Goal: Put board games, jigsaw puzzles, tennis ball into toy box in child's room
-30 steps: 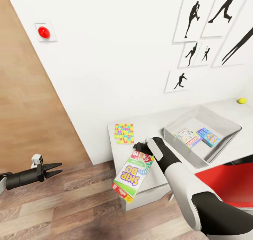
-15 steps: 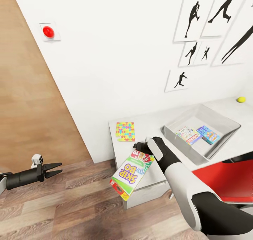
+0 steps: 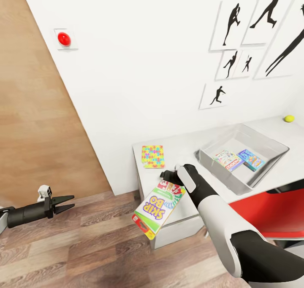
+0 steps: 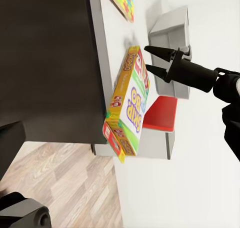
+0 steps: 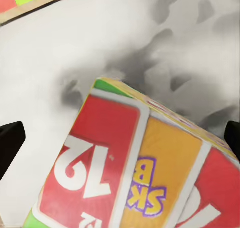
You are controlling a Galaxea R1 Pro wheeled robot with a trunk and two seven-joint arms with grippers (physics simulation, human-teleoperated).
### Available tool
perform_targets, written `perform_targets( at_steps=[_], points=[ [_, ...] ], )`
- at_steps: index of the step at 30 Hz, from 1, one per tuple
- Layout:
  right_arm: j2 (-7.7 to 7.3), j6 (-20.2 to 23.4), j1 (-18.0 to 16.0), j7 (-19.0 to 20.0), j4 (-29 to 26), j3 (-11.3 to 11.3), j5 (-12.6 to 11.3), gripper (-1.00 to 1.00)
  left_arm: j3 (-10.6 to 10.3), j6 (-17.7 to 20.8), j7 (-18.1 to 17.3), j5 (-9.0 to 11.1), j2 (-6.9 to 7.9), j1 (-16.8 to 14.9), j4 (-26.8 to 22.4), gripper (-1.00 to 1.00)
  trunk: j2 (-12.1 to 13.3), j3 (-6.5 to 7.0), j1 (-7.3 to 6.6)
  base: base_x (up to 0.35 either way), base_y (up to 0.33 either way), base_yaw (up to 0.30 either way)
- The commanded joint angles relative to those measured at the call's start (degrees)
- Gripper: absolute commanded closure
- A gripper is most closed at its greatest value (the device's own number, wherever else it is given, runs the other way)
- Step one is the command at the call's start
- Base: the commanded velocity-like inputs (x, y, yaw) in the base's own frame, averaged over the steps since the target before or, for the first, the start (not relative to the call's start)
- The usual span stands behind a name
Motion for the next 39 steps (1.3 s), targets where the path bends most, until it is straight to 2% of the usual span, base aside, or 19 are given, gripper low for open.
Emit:
perform_targets(
  at_steps=[1,12,21,36,39],
  points=[
    [0.00,0.11,-0.04,-0.54,-0.05,0.13,-0.57,-1.00,-0.28,0.54,-0.09,0.36,0.07,-0.06,0.05,-1.00,-0.09,-0.09,0.02,-0.044,0.169,-0.001],
    [0.00,0.11,-0.04,-0.41,-0.72,0.05,-0.59,-1.00,-0.28,0.49,-0.09,0.36,0.08,-0.06,0.05,-1.00,-0.09,0.18,0.02,-0.007,0.028,-0.031],
    [0.00,0.53,-0.20,-0.60,-8.76,-0.28,-0.67,-1.00,-0.30,0.48,-0.08,0.36,0.08,-0.06,0.06,-1.00,-0.09,0.91,0.02,0.000,0.001,-0.129],
    [0.00,0.74,-0.17,-0.30,-10.45,-0.54,-1.34,-1.00,-0.31,0.48,0.07,0.36,0.07,-0.06,0.09,-1.00,-0.09,2.18,0.02,0.000,0.000,-0.138],
    [-0.69,0.88,0.49,0.99,-12.23,-0.53,-1.52,-1.00,-0.32,0.40,0.19,0.36,0.07,-0.06,0.08,-1.00,-0.09,2.43,0.02,0.000,0.000,-0.139]
  ],
)
